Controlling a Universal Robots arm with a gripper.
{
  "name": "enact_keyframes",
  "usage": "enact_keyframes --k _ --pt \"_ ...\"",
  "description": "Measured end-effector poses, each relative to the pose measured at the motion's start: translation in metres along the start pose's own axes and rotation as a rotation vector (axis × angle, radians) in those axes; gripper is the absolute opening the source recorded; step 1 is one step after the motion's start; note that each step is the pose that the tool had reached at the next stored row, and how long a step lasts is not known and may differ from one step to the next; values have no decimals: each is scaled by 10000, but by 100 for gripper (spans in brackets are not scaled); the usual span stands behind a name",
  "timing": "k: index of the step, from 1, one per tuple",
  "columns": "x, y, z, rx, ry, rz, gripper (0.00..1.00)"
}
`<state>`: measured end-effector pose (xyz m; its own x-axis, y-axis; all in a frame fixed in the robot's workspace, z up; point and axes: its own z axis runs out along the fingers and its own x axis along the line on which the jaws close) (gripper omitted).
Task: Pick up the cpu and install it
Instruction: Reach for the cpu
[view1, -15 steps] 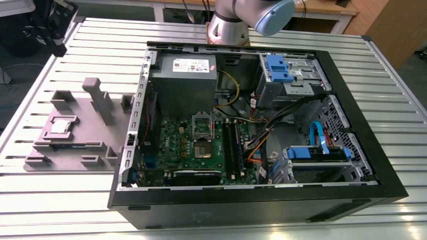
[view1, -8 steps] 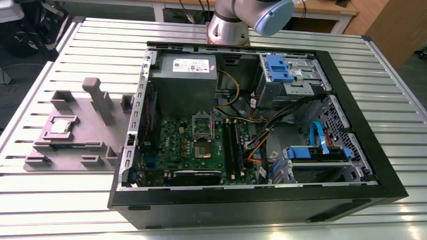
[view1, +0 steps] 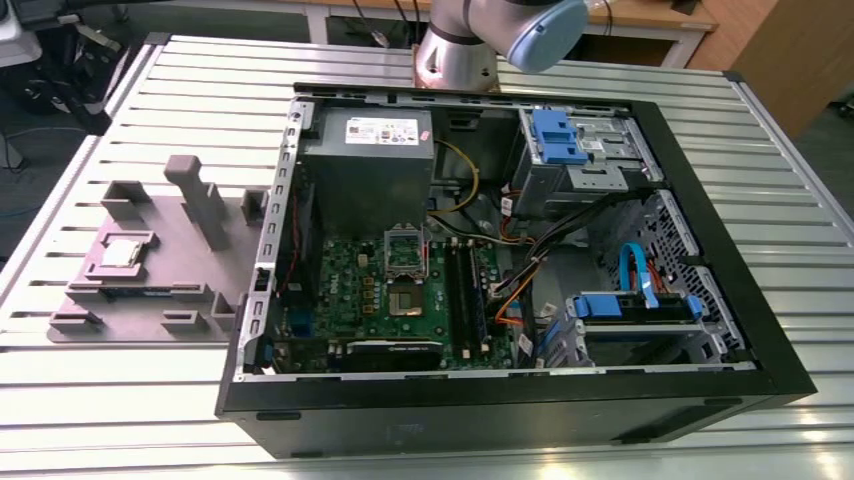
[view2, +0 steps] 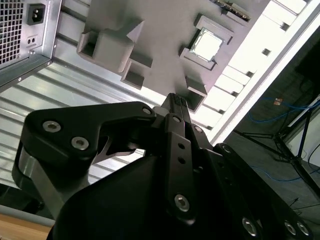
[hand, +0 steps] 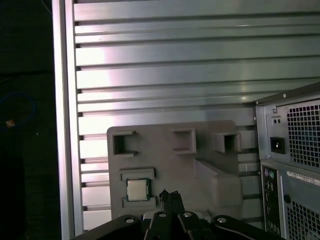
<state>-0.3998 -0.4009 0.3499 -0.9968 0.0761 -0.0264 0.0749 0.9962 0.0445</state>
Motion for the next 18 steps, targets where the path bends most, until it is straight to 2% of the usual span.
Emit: enact_keyframes --k 9,18 --pt "46 -70 161 0 7 2 11" --pt "50 -169 321 1 21 2 11"
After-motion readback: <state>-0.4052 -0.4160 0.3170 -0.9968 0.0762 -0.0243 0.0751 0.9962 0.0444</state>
